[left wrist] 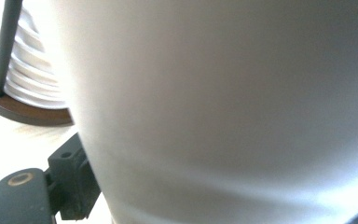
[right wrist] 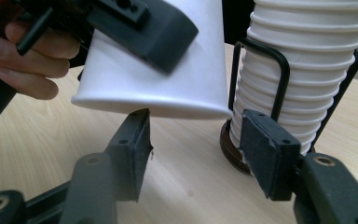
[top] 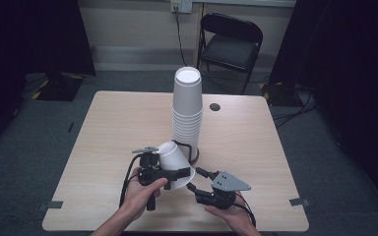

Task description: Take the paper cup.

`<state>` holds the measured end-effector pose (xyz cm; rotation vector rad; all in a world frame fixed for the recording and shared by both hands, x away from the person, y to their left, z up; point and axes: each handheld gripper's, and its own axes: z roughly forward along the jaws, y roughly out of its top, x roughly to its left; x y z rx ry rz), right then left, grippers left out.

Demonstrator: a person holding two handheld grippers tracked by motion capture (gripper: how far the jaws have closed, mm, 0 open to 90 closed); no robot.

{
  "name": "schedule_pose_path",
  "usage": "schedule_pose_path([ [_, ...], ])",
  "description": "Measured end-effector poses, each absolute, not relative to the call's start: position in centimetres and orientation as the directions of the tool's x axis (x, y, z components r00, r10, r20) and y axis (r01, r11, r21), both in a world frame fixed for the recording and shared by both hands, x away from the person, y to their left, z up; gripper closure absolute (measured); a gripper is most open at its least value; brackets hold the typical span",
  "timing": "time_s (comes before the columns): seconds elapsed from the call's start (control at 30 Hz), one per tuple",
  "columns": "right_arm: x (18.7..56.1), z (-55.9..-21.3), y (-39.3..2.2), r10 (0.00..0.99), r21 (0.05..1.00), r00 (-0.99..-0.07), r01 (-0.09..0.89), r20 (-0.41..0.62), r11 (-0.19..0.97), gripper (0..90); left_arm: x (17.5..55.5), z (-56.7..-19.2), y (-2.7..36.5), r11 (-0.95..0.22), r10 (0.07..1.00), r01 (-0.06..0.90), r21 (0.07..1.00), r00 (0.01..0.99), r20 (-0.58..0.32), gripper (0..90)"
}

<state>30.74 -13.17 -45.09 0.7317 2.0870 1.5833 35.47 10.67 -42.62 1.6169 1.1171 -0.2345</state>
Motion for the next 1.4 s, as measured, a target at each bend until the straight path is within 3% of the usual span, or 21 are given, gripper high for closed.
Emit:
schedule_pose_path([
  [0.4,30.9,-45.4,-13.1,0.634,0.970,-0.772,0.122,-0.040,0.210,55.6,35.5,-43.2,10.5,0.085,0.480,0.827,0.555,0.454,-0.751,13.3],
  [1.2,32.0,-45.2,-11.6,0.673,0.985,-0.739,0.086,-0.036,0.147,66.4,35.0,-42.9,9.7,0.101,0.430,0.848,0.521,0.435,-0.791,13.1],
  [1.4,31.9,-45.4,-11.9,0.690,0.986,-0.720,0.046,-0.079,0.161,77.8,34.9,-42.9,9.4,0.102,0.444,0.816,0.570,0.475,-0.760,11.8],
])
